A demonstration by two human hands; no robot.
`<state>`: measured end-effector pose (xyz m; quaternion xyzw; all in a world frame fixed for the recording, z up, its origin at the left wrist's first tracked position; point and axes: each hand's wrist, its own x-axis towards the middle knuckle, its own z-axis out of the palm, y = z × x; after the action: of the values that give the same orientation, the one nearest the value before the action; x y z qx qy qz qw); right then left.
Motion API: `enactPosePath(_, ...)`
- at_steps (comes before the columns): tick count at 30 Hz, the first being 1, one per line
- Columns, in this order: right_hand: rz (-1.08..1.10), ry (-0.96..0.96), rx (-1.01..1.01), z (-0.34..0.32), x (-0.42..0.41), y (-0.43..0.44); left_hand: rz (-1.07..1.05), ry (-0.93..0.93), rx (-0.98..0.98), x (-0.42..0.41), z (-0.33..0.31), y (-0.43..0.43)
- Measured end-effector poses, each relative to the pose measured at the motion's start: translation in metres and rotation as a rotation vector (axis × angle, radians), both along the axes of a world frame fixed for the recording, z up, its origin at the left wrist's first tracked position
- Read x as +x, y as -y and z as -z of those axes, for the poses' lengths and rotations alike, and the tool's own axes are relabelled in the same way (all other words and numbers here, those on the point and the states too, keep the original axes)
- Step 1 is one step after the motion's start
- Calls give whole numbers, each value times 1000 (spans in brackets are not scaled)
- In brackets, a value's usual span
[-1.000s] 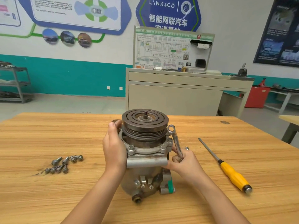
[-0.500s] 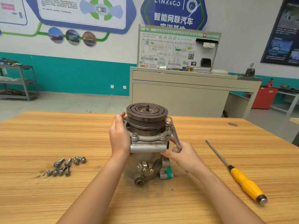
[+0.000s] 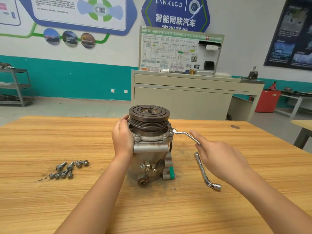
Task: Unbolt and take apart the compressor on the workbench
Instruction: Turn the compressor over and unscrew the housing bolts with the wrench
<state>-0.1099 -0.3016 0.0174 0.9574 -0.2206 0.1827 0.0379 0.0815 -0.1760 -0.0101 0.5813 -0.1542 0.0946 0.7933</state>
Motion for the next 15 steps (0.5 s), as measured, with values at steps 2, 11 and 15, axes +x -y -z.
enactPosePath(2,16,-37,-42,-6,1,-1,-2,-7,-5,0,0,0)
enactPosePath(11,86,-307,-441,-47,15,-23,-34,14,-7,6,4,1)
enactPosePath(15,89,-393,-505,-52,18,-38,-18,11,-30,5,3,1)
